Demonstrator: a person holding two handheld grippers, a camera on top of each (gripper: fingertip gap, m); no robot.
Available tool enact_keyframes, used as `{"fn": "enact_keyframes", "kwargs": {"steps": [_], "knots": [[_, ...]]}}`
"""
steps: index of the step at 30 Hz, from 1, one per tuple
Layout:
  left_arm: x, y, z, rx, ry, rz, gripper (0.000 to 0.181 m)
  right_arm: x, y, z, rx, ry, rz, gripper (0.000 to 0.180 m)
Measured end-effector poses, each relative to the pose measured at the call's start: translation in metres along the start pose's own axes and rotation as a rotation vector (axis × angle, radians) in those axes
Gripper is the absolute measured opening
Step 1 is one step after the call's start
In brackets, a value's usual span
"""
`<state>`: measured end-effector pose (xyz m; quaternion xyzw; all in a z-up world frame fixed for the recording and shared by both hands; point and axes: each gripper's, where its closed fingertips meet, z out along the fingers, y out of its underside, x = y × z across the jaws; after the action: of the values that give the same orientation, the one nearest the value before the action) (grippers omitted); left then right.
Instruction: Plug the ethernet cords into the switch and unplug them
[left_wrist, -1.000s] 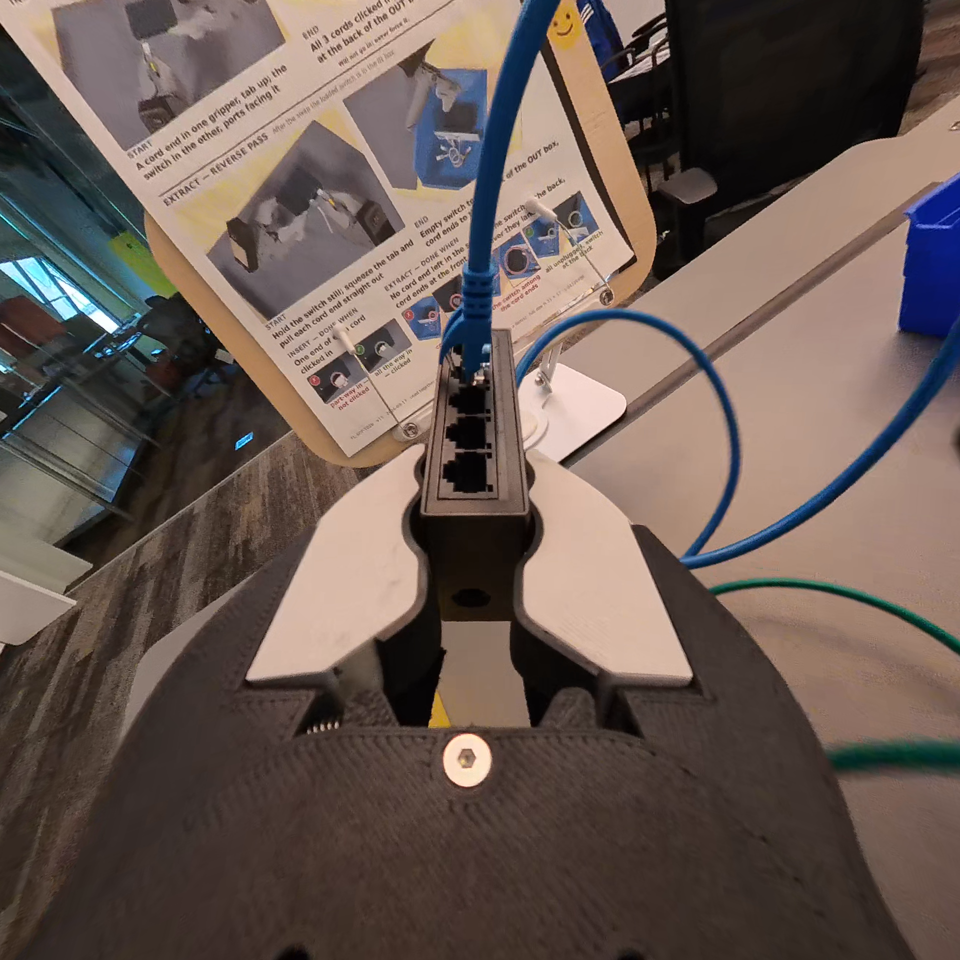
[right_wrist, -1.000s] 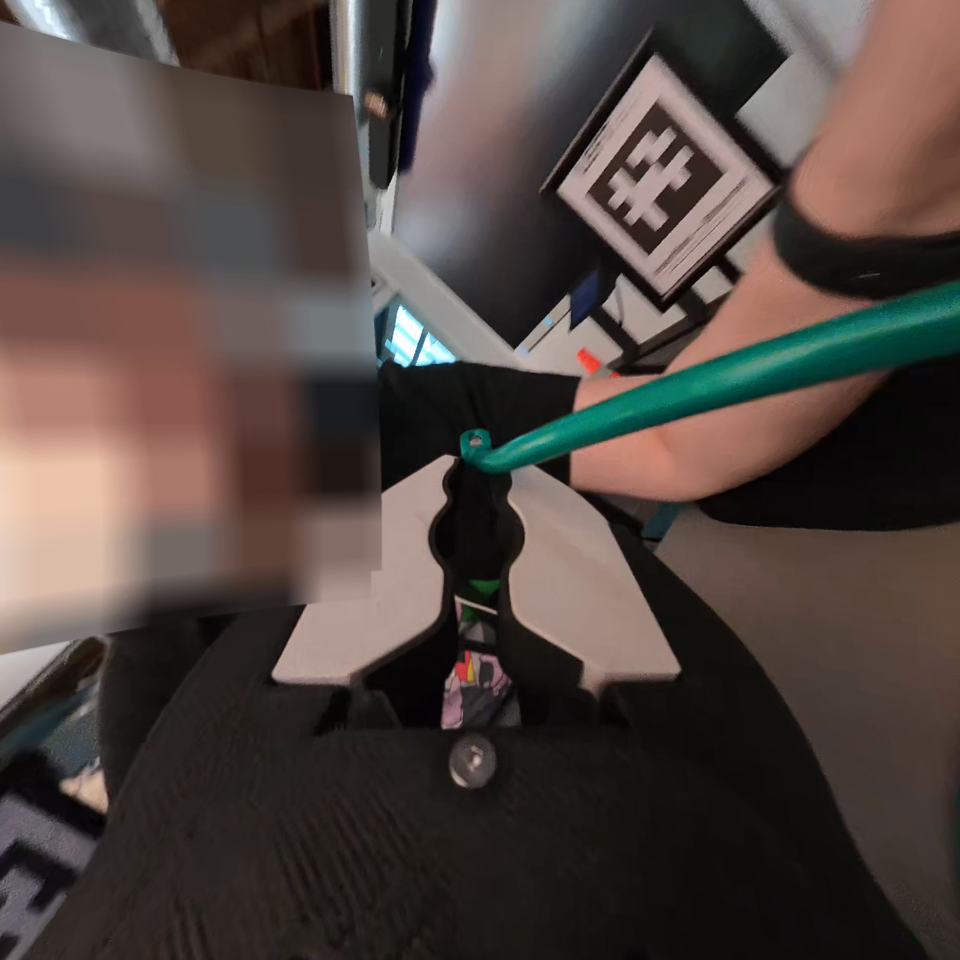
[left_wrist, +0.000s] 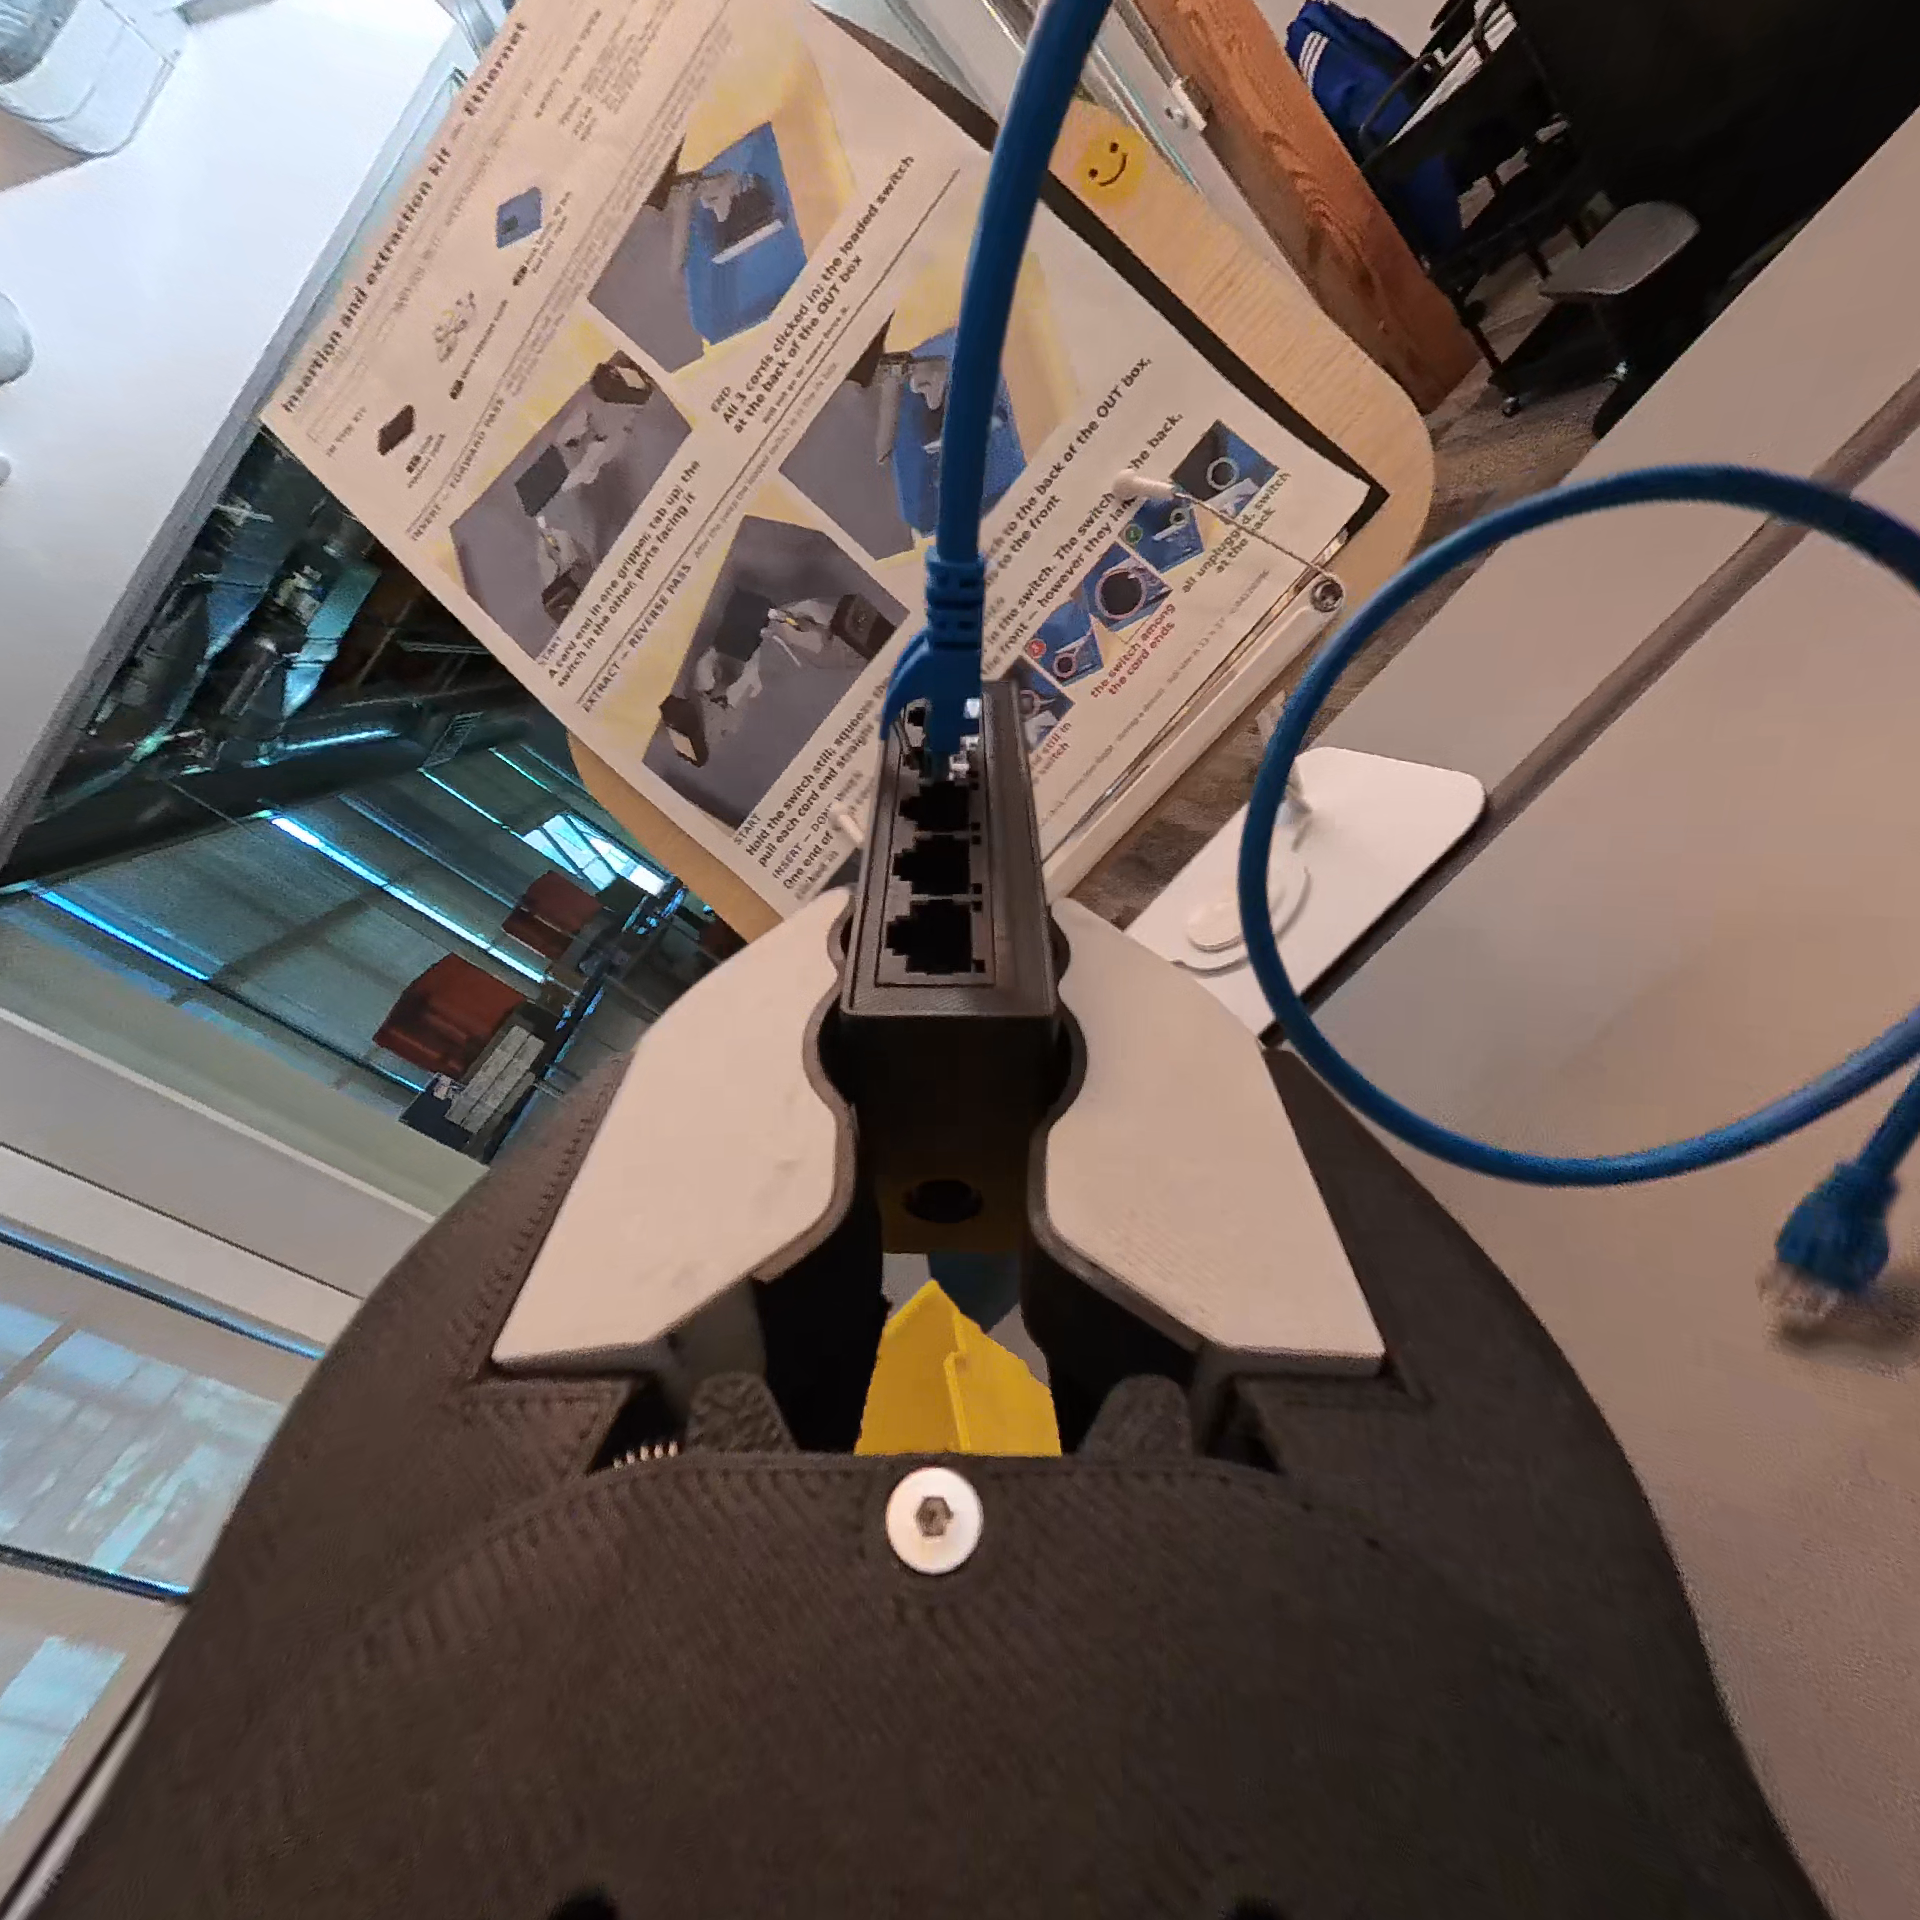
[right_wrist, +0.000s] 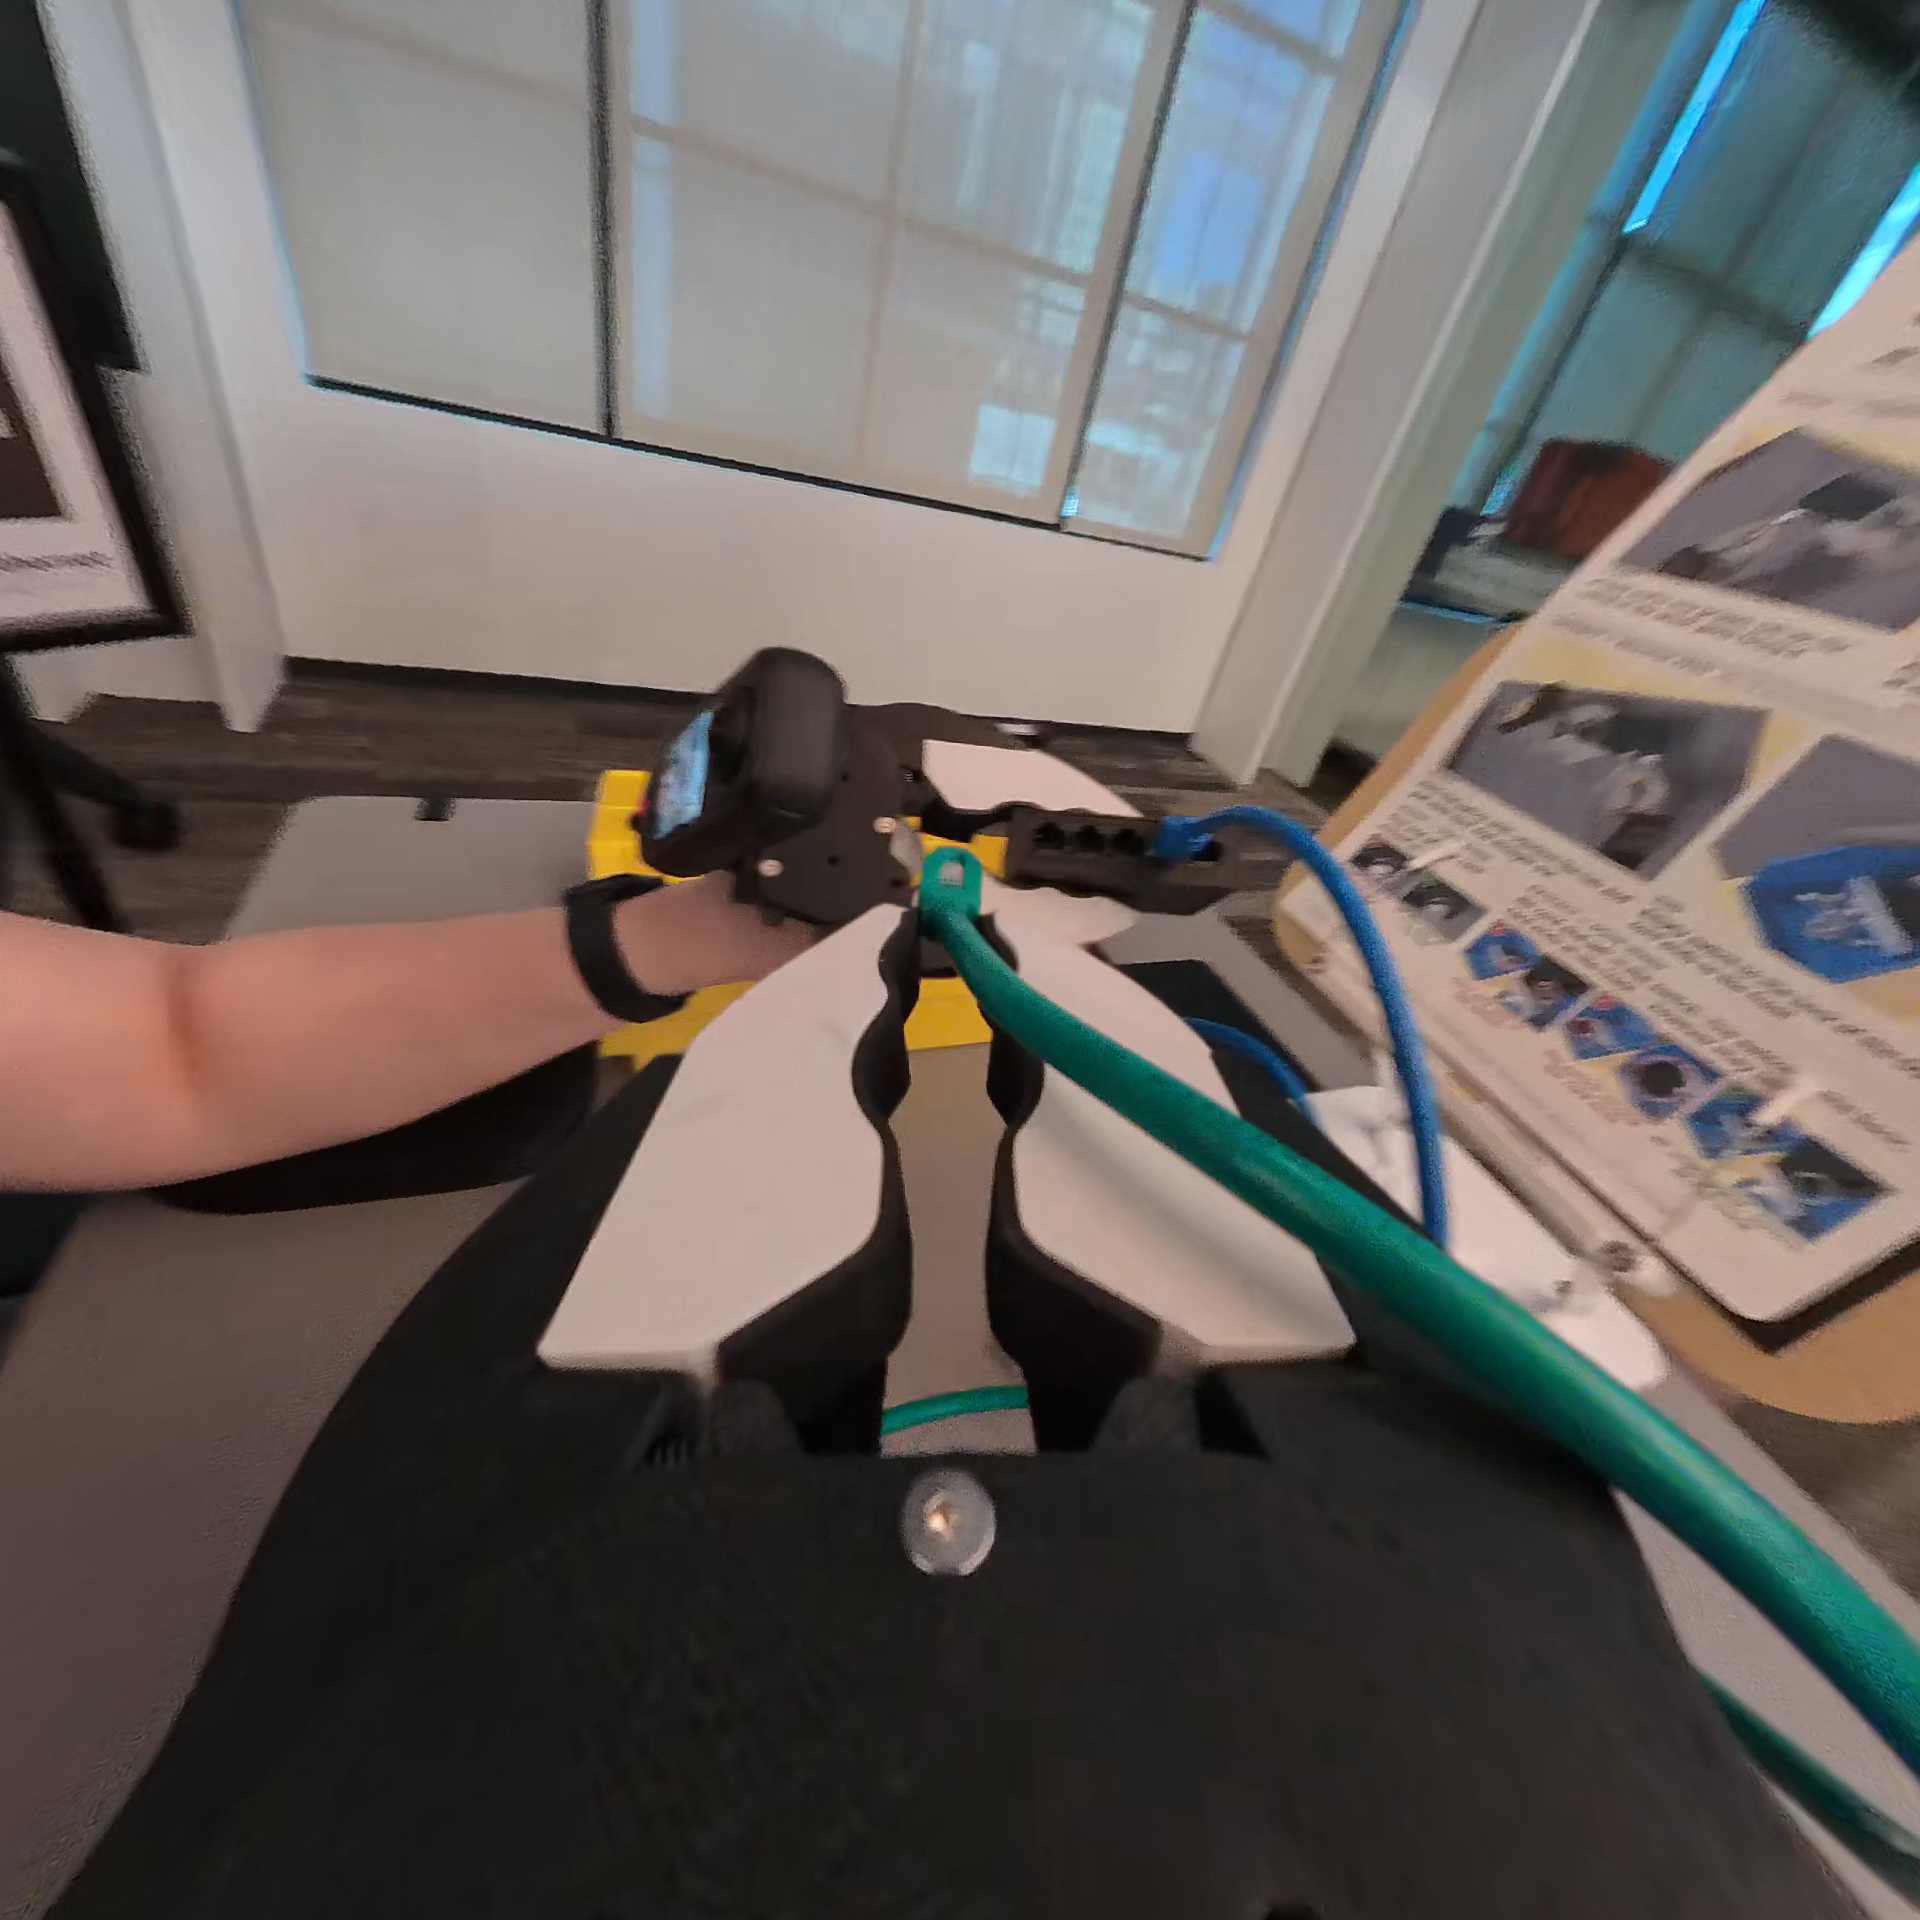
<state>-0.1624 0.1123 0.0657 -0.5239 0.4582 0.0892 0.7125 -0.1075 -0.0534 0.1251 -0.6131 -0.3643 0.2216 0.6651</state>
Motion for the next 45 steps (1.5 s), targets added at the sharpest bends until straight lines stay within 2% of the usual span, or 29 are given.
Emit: {"fn": "enact_keyframes", "kwargs": {"steps": [8, 20, 45], "knots": [[0.007, -0.027, -0.011, 0.117, -0.092, 0.136, 0.028, 0.013, 0.008, 0.012, -0.005, 0.214, -0.191, 0.010], [0.035, -0.054, -0.022, 0.260, 0.005, 0.129, 0.028, 0.019, 0.031, 0.028, -0.012, 0.328, -0.338, 0.011], [0.048, -0.070, -0.033, 0.345, 0.015, 0.207, 0.028, 0.022, 0.036, 0.030, -0.028, 0.346, -0.348, 0.010]]}}
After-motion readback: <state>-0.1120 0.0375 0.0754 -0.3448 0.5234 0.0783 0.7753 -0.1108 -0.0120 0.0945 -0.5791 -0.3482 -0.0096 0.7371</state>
